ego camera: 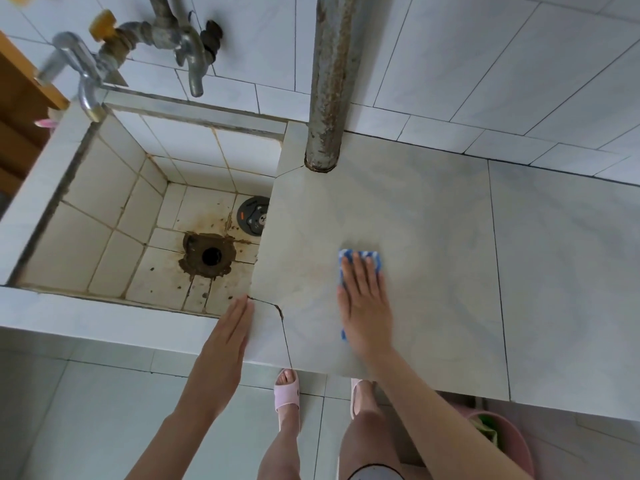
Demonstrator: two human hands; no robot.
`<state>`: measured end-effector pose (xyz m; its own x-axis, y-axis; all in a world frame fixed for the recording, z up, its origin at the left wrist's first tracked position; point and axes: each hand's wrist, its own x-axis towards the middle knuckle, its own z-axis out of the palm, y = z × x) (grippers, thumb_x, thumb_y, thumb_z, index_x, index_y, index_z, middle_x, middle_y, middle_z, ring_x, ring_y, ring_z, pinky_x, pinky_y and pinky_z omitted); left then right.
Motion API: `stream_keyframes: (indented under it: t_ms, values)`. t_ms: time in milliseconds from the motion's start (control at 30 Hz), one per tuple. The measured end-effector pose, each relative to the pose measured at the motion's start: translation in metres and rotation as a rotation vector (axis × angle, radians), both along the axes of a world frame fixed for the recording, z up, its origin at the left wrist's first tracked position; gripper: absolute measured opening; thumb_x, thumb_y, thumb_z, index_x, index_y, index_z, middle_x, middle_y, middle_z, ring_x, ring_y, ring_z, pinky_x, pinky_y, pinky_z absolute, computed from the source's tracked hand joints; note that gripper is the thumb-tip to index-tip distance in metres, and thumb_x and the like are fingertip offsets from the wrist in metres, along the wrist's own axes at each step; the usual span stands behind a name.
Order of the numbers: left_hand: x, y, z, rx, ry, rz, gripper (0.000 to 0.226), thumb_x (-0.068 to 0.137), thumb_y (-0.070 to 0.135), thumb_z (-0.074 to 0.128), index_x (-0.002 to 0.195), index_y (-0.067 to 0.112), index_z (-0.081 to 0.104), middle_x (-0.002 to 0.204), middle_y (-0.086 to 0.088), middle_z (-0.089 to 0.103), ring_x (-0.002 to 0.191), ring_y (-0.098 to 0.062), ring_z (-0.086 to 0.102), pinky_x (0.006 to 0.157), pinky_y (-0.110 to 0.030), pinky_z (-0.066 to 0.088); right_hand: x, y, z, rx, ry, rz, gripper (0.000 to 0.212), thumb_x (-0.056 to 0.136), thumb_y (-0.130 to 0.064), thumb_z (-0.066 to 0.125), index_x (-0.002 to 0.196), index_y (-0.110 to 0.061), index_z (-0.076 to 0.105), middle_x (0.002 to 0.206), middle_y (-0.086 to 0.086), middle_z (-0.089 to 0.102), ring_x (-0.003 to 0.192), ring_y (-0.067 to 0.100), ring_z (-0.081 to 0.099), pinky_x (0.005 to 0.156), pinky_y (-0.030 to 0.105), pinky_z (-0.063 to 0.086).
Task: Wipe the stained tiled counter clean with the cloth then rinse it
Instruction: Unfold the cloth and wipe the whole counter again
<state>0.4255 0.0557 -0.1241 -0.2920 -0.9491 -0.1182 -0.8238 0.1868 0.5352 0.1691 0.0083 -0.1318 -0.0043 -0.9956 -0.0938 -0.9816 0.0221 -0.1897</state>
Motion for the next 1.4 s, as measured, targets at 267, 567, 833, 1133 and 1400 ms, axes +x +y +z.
stream_keyframes:
  t_ms: [267,567,833,1133,1400]
  values:
    - [-0.001,0.000,-0.001,0.012,0.012,0.009,0.051,0.096,0.008,0.029,0.146,0.012,0.023,0.154,-0.002,0.019,0.142,-0.009,0.011,0.112,-0.015,0.005,0.074,-0.021,-0.001,-0.045,-0.051,0.180,0.054,0.102,-0.035,0.005,0.150,-0.014,0.018,0.157,0.003,0.016,0.146,0.023,0.007,0.117,0.039,0.011]
    - [-0.011,-0.007,0.003,0.001,0.001,0.021,0.053,0.096,0.029,0.019,0.146,0.012,0.022,0.154,0.000,0.016,0.142,-0.010,0.009,0.113,-0.015,0.004,0.035,-0.009,0.000,-0.028,-0.066,0.249,0.051,0.102,-0.034,0.008,0.149,-0.019,0.021,0.156,-0.001,0.020,0.145,0.019,0.015,0.114,0.040,0.021]
    - [-0.055,-0.038,0.007,-0.028,-0.018,-0.135,0.054,0.097,0.034,0.019,0.147,0.013,0.018,0.155,0.000,0.013,0.143,-0.010,0.004,0.113,-0.017,0.001,-0.092,0.042,-0.005,-0.035,-0.043,-0.309,0.054,0.099,-0.037,0.013,0.150,-0.020,0.011,0.159,-0.002,0.008,0.146,0.015,0.003,0.119,0.036,0.003]
    - [-0.078,-0.043,0.005,-0.027,-0.016,-0.219,0.052,0.095,0.022,0.020,0.144,0.007,0.022,0.152,-0.005,0.018,0.141,-0.010,0.008,0.112,-0.015,0.000,-0.001,0.083,0.004,-0.021,-0.124,-0.354,0.053,0.099,-0.030,0.019,0.150,-0.013,0.017,0.158,0.003,0.011,0.146,0.021,0.005,0.116,0.040,0.011]
    - [-0.086,-0.045,0.003,-0.031,-0.037,-0.176,0.054,0.095,0.028,0.021,0.145,0.007,0.020,0.153,-0.001,0.014,0.141,-0.012,0.009,0.111,-0.011,-0.001,-0.001,0.088,0.006,0.014,-0.134,-0.057,0.050,0.102,-0.033,0.017,0.149,-0.020,0.020,0.157,-0.004,0.015,0.146,0.017,0.012,0.114,0.039,0.019]
